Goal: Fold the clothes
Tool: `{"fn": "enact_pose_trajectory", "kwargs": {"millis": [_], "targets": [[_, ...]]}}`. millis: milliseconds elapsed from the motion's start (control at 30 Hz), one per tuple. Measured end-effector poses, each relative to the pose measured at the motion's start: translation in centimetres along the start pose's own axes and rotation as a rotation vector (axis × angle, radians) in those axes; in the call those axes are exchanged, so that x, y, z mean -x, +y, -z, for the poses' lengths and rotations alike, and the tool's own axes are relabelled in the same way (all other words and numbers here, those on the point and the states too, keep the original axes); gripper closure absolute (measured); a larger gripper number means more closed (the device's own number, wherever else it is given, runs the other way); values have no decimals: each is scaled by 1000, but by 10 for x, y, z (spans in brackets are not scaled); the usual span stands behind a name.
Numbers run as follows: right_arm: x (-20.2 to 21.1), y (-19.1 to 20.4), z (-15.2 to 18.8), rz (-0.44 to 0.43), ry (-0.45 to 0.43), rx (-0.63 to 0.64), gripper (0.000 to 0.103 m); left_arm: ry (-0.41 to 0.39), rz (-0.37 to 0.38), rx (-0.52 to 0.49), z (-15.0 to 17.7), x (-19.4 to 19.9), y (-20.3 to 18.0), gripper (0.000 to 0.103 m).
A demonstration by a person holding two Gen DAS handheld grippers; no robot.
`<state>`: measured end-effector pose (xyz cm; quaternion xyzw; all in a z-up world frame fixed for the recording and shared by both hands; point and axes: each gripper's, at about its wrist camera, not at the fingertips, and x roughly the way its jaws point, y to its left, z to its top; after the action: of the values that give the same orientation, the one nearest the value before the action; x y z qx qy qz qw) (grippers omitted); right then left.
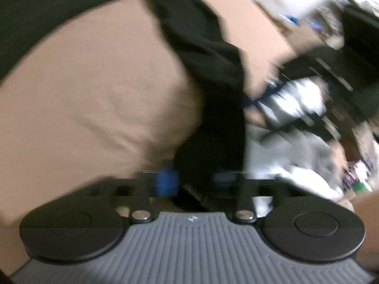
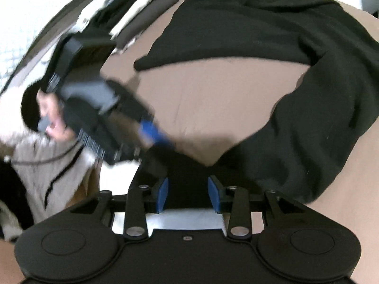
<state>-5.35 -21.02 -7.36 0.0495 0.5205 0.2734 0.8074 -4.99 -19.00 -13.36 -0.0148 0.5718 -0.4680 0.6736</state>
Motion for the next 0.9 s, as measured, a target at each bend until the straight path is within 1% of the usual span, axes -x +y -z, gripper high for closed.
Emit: {"fn": "enact_pose_trajectory", "kwargs": {"millis": [67,133,200,233,267,333,367,400,467,500,533,567,600,633,667,700,767,800,833,900], "targets": [[4,-8,-5,28,-23,-29,61,-31,66,-21,3,5,-12,99],[16,-14,-6,47,-58,-36,61,-73,129,-73,4,13,-29,99],[29,-20,-7,60,-92,-47,60,-91,235,-121,5,16,-46,99],[34,-25,-7,41,-105,-67,60,-89,277,-153,6,15,-55,99],[38,-29,-8,14,-115,-87,58,-71,296,-181,6,9,-63,99],[33,-42,-8,-98,-110,-147,45,-10,297,-227,8,-8,-78,98],[24,-46,-7,-130,-94,-185,44,27,288,-241,9,-18,-83,98],[11,-48,-4,-154,-44,-219,44,54,279,-239,11,-23,-82,98],[-14,-51,3,-202,62,-279,44,98,261,-215,15,-29,-77,91],[-25,-49,10,-215,135,-268,44,120,252,-203,18,-32,-74,80],[-31,-44,17,-223,180,-237,43,125,247,-189,17,-31,-69,72],[-32,-39,23,-236,187,-210,42,114,241,-176,16,-25,-65,67],[-32,-35,29,-248,195,-184,41,95,223,-164,13,-16,-60,57],[-32,-31,35,-262,200,-165,41,72,189,-152,8,-5,-55,49],[-31,-32,36,-283,199,-182,41,40,116,-152,3,6,-49,48],[-30,-34,36,-299,202,-201,41,2,25,-159,-2,19,-43,48],[-25,-36,29,-290,213,-213,41,-69,-215,-172,-6,41,-25,44],[-20,-35,20,-273,209,-203,41,-104,-342,-177,-7,51,-15,38],[-12,-35,12,-259,181,-186,41,-139,-470,-182,-9,62,-6,36],[2,-38,-13,-201,85,-162,41,-142,-678,-177,-9,69,20,35]]}}
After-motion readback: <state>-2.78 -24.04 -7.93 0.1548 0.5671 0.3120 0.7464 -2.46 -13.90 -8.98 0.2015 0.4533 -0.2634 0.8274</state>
